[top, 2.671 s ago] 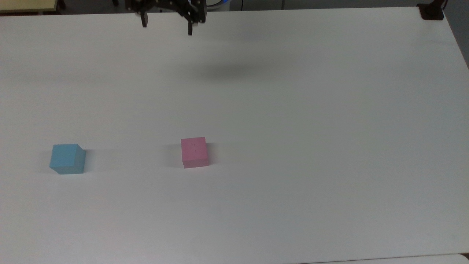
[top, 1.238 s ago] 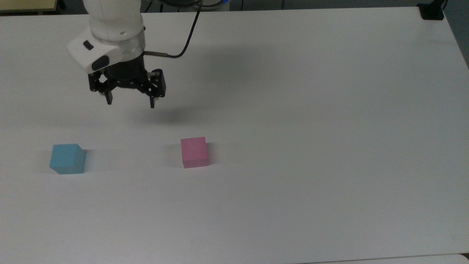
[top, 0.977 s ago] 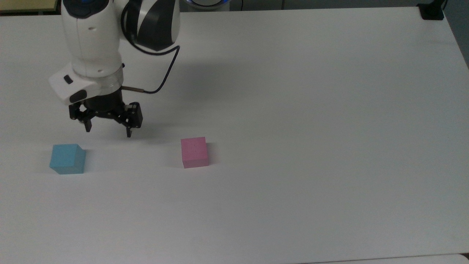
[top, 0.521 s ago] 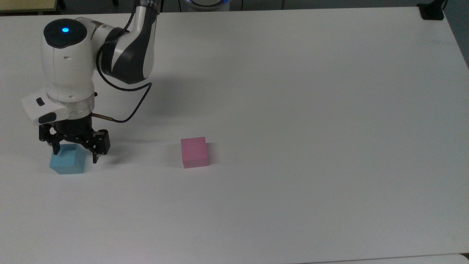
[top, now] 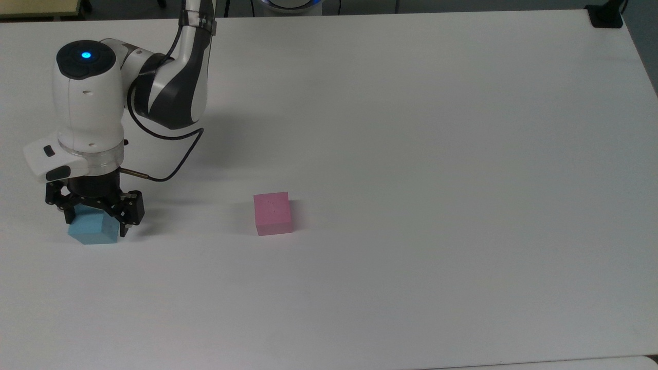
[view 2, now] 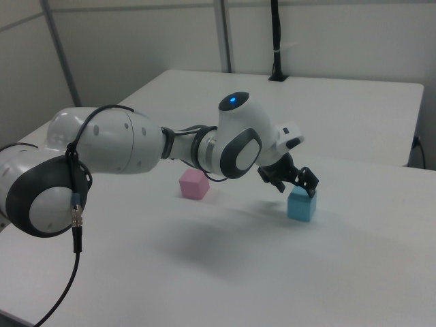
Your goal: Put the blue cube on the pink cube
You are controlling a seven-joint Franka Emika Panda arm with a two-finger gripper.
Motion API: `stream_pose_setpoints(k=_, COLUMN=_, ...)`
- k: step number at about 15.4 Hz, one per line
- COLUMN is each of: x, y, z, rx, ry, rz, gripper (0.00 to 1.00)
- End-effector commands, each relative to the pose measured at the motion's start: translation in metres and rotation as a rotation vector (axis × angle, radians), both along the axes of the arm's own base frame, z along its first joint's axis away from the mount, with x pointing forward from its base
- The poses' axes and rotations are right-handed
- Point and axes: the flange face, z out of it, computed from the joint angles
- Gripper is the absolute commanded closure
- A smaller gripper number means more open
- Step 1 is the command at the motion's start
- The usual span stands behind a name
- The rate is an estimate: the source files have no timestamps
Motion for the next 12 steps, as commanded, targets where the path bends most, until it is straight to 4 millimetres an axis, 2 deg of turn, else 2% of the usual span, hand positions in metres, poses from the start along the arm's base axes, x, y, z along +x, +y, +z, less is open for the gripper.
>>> stream_pose_setpoints(k=1, x=0.003, y=-0.004, z=-0.01, rx=-0.009, ry=-0.016, rz=0.013, gripper=0.0)
stream_pose_setpoints(k=7, x=0.006, y=0.0, z=0.003, rx=-0.009, ry=-0.035, rz=0.012, gripper=0.0)
stream_pose_setpoints(k=12, x=0.005, y=0.0, z=0.005, rx=-0.013, ry=-0.034, rz=0.016, gripper=0.0)
